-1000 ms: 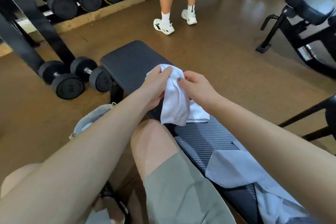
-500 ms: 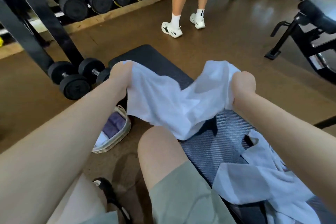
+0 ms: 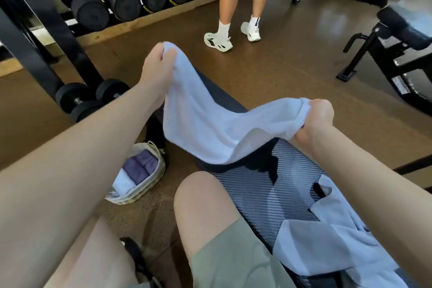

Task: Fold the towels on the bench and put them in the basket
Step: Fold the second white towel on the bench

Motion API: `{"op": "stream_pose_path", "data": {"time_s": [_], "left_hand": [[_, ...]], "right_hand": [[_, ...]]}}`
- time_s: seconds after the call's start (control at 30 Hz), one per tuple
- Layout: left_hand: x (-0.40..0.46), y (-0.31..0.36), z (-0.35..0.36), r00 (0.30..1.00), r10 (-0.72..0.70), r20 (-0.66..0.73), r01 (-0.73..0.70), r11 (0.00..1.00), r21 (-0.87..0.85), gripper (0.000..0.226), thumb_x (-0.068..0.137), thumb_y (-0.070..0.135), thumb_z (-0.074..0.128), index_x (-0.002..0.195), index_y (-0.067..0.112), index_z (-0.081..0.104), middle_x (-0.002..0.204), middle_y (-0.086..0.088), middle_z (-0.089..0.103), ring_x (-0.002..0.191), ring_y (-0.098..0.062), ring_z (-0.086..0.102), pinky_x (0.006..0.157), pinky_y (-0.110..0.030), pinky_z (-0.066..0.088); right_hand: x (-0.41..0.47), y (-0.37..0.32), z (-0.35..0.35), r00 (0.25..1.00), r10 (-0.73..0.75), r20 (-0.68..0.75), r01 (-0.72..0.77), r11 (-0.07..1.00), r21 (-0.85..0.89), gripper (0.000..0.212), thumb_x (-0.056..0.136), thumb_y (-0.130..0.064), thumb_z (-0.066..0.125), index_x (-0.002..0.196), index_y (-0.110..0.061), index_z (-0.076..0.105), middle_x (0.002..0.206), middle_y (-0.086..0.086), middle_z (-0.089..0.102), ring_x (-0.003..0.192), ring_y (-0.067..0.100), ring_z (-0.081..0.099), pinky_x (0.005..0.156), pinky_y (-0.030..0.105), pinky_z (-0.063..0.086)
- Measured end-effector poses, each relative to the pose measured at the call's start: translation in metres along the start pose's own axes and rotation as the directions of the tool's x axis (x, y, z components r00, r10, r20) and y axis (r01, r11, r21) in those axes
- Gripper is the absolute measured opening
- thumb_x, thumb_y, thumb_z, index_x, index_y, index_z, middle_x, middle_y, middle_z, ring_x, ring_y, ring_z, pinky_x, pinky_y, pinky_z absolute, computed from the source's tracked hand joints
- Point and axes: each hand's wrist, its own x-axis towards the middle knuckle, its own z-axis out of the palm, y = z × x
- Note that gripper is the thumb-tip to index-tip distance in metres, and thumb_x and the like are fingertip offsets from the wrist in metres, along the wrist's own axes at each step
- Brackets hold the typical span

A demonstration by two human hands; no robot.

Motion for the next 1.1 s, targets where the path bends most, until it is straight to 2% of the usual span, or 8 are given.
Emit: {"op": "stream_pose_path", "data": {"time_s": [0.13,0.3,0.43,0.53,0.63,0.77,0.97,1.1], "left_hand": [[0.036,0.011,0.011,0.999,0.031,0.039,-0.039,0.976,0.213,0.024,0.099,0.03,0.044,0.119,0.021,0.054,0.104,0.005,0.053,0.095,-0.009,0.05,0.083,-0.027,0.042],[0.024,-0.046,0.032,0.933,-0.354,0.067,0.263,0.795,0.547,0.086,0.099,0.047,0.053,0.16,0.012,0.003,0.162,-0.016,0.02,0.146,-0.038,0.025,0.118,-0.048,0.027],[-0.014,-0.097,0.046,0.873,-0.413,0.26,0.124,0.703,0.7,0.087,0.094,0.05,0.05,0.161,0.019,0.004,0.162,-0.014,0.018,0.146,-0.041,0.023,0.119,-0.05,0.025],[-0.032,-0.124,0.052,0.837,-0.477,0.269,0.198,0.721,0.664,0.086,0.095,0.049,0.058,0.158,0.013,0.011,0.159,-0.017,0.019,0.145,-0.04,0.026,0.117,-0.05,0.03],[-0.023,-0.14,0.052,0.878,-0.441,0.188,0.281,0.791,0.543,0.077,0.093,0.043,0.065,0.149,0.007,0.025,0.15,-0.018,0.032,0.134,-0.036,0.041,0.105,-0.042,0.042],[0.003,-0.144,0.053,0.911,-0.402,0.094,0.346,0.867,0.358,0.073,0.092,0.037,0.067,0.144,0.003,0.028,0.142,-0.016,0.042,0.122,-0.029,0.049,0.086,-0.034,0.044],[0.05,-0.158,0.055,0.961,-0.276,0.018,0.222,0.812,0.54,0.053,0.091,0.044,0.057,0.138,0.028,0.038,0.132,-0.011,0.04,0.119,-0.032,0.036,0.087,-0.035,0.035],[0.077,-0.175,0.042,0.975,-0.22,-0.007,0.174,0.752,0.636,0.029,0.093,0.028,0.06,0.114,0.008,0.057,0.121,-0.013,0.046,0.109,-0.031,0.048,0.083,-0.034,0.041]], "right_hand": [[-0.009,0.034,-0.034,0.995,-0.041,-0.095,0.02,0.976,-0.215,0.032,0.095,-0.012,0.041,0.107,-0.013,0.071,0.097,0.004,0.07,0.074,0.023,0.065,0.05,0.018,0.049],[-0.009,0.079,-0.081,0.965,0.26,-0.023,-0.198,0.673,-0.713,0.02,0.095,-0.004,0.039,0.097,-0.005,0.059,0.071,0.011,0.063,0.064,0.027,0.06,0.054,0.033,0.056],[0.002,0.057,-0.079,0.922,0.387,-0.017,-0.002,-0.04,-0.999,0.022,0.094,-0.017,0.051,0.091,0.002,0.062,0.072,0.019,0.07,0.053,0.03,0.066,0.06,0.041,0.059],[0.008,0.03,-0.054,0.905,0.42,-0.064,0.193,-0.541,-0.819,0.032,0.089,-0.025,0.051,0.089,0.003,0.066,0.072,0.016,0.074,0.056,0.03,0.067,0.065,0.04,0.06],[0.021,0.017,-0.011,0.957,0.238,0.167,0.29,-0.783,-0.55,0.021,0.092,-0.025,0.05,0.085,-0.008,0.06,0.078,0.004,0.068,0.063,0.024,0.063,0.063,0.031,0.052],[0.068,0.034,0.049,0.828,0.049,0.559,0.498,-0.525,-0.691,0.022,0.096,-0.027,0.054,0.114,-0.015,0.053,0.106,0.008,0.063,0.091,0.032,0.058,0.076,0.037,0.05],[0.13,0.073,0.128,0.759,-0.052,0.649,0.647,-0.043,-0.761,0.053,0.101,-0.029,0.05,0.151,-0.018,0.041,0.143,0.008,0.053,0.13,0.028,0.051,0.105,0.038,0.043],[0.163,0.103,0.171,0.712,0.006,0.702,0.701,-0.057,-0.711,0.058,0.1,-0.043,0.046,0.155,-0.029,0.034,0.15,0.003,0.048,0.137,0.027,0.046,0.108,0.039,0.038]]}}
